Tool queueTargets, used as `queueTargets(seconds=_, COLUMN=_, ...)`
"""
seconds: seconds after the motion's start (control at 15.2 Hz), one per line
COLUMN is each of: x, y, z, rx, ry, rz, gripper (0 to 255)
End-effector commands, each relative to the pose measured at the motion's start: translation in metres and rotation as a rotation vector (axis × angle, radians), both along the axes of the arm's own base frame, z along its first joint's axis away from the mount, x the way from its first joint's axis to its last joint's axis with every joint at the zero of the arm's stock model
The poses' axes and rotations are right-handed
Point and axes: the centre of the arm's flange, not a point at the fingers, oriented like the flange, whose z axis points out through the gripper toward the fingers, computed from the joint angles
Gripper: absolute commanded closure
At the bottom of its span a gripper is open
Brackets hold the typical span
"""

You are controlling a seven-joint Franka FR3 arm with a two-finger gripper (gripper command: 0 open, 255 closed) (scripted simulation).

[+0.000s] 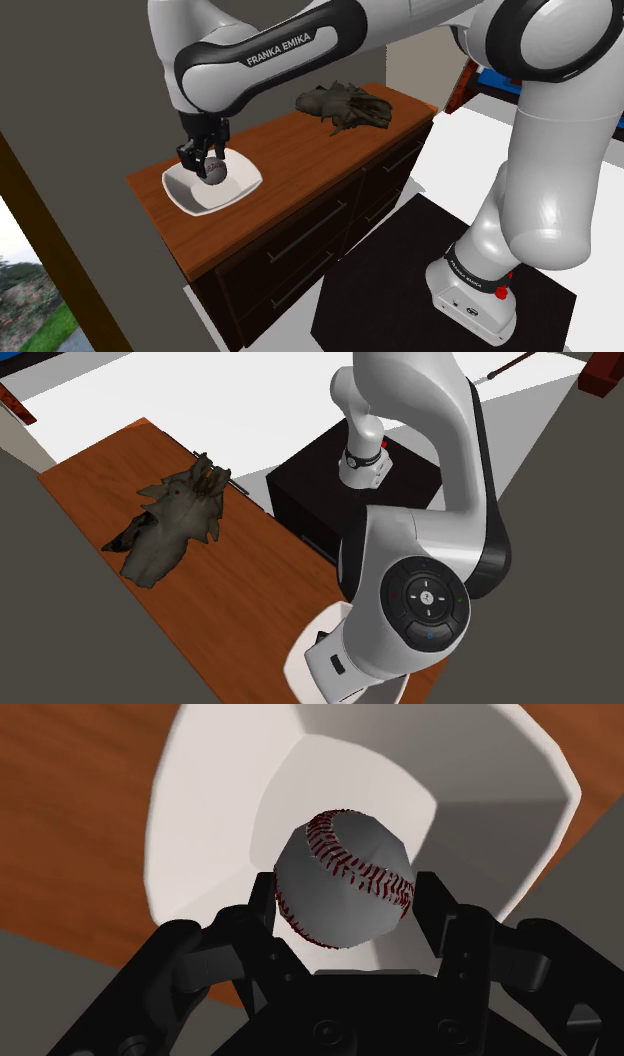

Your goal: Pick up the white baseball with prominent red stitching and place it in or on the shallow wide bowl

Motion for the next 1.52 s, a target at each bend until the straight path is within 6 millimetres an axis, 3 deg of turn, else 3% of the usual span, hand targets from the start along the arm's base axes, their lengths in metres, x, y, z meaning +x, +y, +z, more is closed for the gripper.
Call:
queueTargets(seconds=0.0, x=0.000, y=0.000, z=-0.003, rx=0.000, ry=-0.001, rz=0.000, gripper=255)
queueTargets(seconds=0.4, x=0.000, y=0.000, z=-0.003, rx=0.000, ry=-0.001, rz=0.000, gripper=255)
queueTargets(seconds=0.46, x=0.000, y=0.000, z=-0.003, rx=0.000, ry=-0.001, rz=0.000, gripper=0)
queueTargets(seconds=0.79, x=0.000, y=0.000, z=-0.003, rx=0.000, ry=-0.001, rz=0.000, gripper=0)
queueTargets(seconds=1.06, x=-0.003, y=0.000, z=0.047, rx=0.000, ry=-0.001, rz=0.000, gripper=0)
queueTargets(seconds=1.45, x=-0.003, y=0.000, z=0.047, rx=0.000, ry=-0.001, rz=0.000, gripper=0)
